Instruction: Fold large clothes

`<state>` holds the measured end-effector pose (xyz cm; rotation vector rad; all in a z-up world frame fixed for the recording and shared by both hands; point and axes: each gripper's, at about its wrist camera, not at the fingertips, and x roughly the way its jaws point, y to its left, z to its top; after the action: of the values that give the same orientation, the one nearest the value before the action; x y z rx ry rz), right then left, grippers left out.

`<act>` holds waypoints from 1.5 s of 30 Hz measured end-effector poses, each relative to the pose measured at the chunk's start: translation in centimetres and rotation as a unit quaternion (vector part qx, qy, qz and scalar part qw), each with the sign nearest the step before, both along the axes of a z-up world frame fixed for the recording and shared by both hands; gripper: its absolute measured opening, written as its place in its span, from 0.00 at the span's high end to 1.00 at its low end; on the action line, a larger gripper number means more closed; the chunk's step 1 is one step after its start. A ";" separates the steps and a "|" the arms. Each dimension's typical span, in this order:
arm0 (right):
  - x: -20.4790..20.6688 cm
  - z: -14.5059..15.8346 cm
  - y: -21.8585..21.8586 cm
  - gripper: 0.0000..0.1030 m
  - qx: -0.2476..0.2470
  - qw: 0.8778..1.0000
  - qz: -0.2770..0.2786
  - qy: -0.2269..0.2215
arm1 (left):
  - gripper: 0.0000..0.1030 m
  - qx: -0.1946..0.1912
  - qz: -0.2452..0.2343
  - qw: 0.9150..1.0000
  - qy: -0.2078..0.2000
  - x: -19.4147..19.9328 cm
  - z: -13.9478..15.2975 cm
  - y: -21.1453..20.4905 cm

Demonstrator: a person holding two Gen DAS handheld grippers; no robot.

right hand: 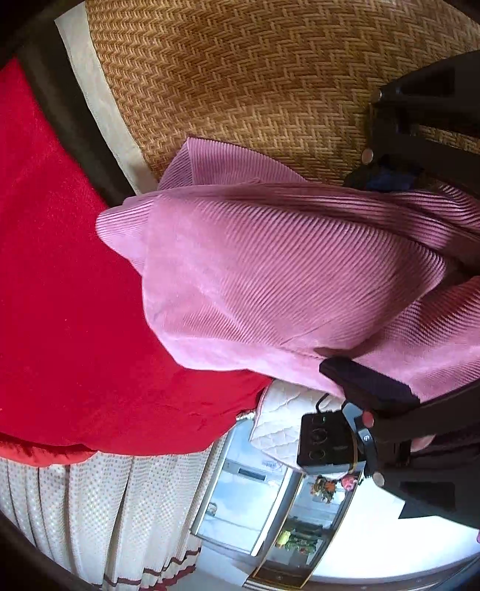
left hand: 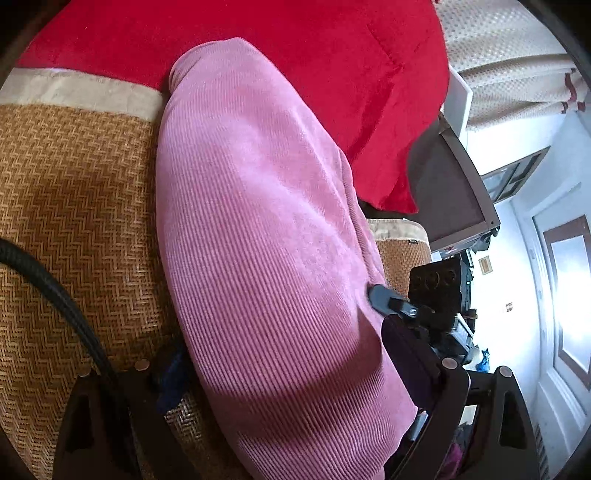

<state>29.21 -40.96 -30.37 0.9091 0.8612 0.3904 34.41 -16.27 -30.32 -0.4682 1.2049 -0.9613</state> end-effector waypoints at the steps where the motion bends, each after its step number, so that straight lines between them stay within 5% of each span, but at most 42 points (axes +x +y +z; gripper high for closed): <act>1: 0.1 0.1 0.4 0.34 -0.007 1.000 -0.002 0.001 | 0.09 0.002 0.000 1.000 -0.006 -0.2 0.2 -0.2; 8: -0.7 2.2 2.2 0.49 -0.045 0.999 -0.008 -0.019 | 0.24 0.013 -0.004 0.999 -0.047 -0.6 1.3 -0.1; 23: -3.9 7.0 7.2 0.52 -0.070 0.995 0.006 -0.074 | 0.27 0.023 -0.005 0.995 -0.097 -4.0 5.9 2.9; 38: -8.5 6.3 13.5 0.53 -0.075 0.993 0.002 -0.091 | 0.28 0.071 -0.007 0.988 -0.133 -8.6 7.3 5.5; 45: -9.6 5.2 14.9 0.53 -0.086 0.992 0.014 -0.087 | 0.28 0.107 0.008 0.985 -0.138 -10.6 5.7 6.5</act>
<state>19.63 -26.02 -25.15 0.6944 0.7354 0.4063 23.81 -9.80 -24.60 -0.1660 1.0361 -0.8410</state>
